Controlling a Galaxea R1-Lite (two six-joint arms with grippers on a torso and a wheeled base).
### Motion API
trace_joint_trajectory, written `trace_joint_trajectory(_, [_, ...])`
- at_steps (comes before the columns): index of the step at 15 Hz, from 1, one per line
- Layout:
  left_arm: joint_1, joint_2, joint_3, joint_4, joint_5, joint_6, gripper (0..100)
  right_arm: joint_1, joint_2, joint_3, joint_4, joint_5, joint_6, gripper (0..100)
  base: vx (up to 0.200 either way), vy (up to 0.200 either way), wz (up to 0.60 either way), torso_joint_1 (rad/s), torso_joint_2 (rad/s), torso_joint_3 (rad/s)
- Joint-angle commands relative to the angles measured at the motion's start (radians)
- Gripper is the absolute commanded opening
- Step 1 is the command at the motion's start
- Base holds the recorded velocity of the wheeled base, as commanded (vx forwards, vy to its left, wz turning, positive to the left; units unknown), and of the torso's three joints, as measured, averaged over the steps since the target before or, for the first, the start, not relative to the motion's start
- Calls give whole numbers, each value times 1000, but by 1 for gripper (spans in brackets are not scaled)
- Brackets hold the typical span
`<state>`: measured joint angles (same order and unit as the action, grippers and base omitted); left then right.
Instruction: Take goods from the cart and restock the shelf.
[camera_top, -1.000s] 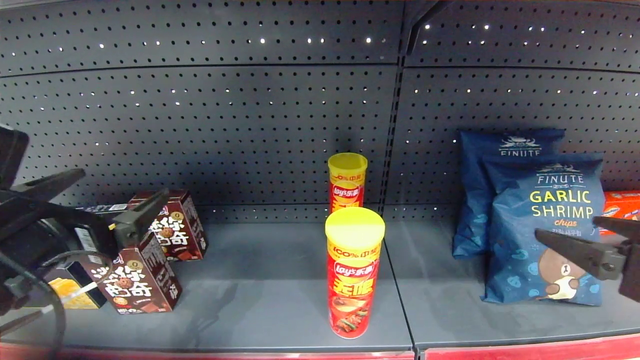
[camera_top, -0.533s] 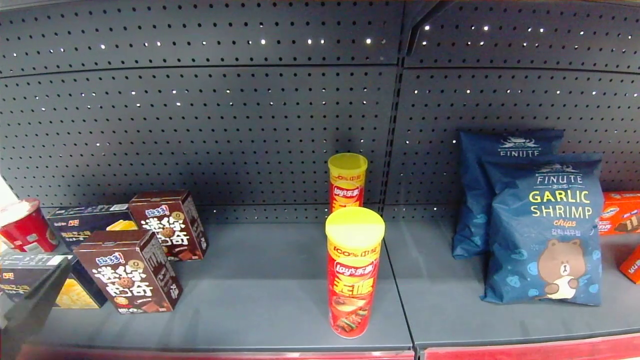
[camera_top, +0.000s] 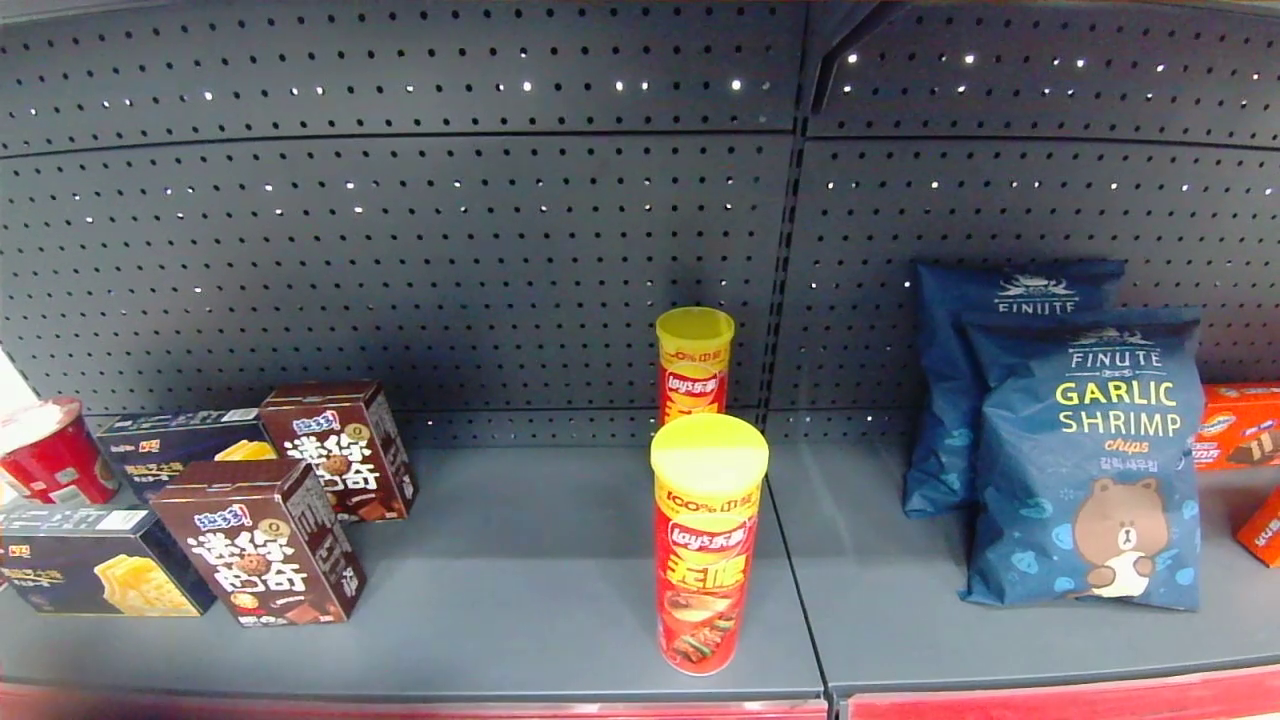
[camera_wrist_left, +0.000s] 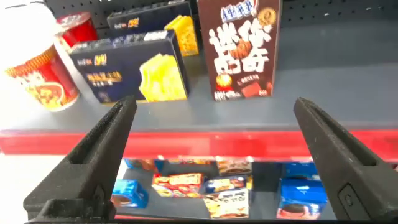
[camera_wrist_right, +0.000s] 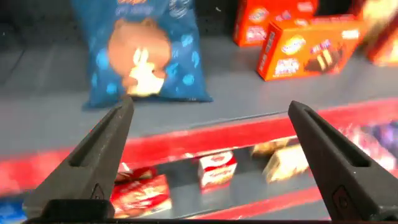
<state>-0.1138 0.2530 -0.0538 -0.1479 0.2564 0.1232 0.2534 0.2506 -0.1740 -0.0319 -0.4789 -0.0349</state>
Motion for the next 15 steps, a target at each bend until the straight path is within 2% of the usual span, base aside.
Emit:
trace_joint_trajectory(1, [-18,-164,22,48,3,-33,100,63,-251,169,-33,60,-151,100,0,0,0,0,0,0])
trace_joint_trajectory(2, [-18,-161,20,40,1,-51,100,63,-251,173,-48,89,-165,100,0,0,0,0,0,0])
trace_joint_trajectory(3, [-18,-161,29,40,1,-56,100,63,-251,174,-49,108,-165,100,0,0,0,0,0,0])
trace_joint_trajectory(5, [-18,-162,54,68,3,-71,100,63,-251,174,-43,149,-45,100,0,0,0,0,0,0])
trace_joint_trajectory(6, [-18,-161,54,73,1,-89,100,63,-251,174,-40,220,-33,100,0,0,0,0,0,0])
trace_joint_trajectory(7, [-18,-161,54,73,0,-103,100,63,-251,174,-39,358,-43,100,0,0,0,0,0,0])
trace_joint_trajectory(8, [-18,-162,54,73,0,-109,100,63,-251,174,-37,488,-43,100,0,0,0,0,0,0])
trace_joint_trajectory(9, [-18,-162,54,73,0,-111,100,63,-251,174,-14,571,-28,100,0,0,0,0,0,0])
trace_joint_trajectory(11, [-18,-161,54,74,0,-111,100,63,-251,174,20,537,1,100,0,0,0,0,0,0])
trace_joint_trajectory(12, [-18,-161,54,74,0,-112,100,61,-251,174,27,462,29,100,0,0,0,0,0,0])
trace_joint_trajectory(13, [-18,-161,54,74,0,-126,100,63,-251,174,27,454,32,100,0,0,0,0,0,0])
trace_joint_trajectory(15, [-18,-162,54,74,1,-131,100,63,-251,174,27,457,32,100,0,0,0,0,0,0])
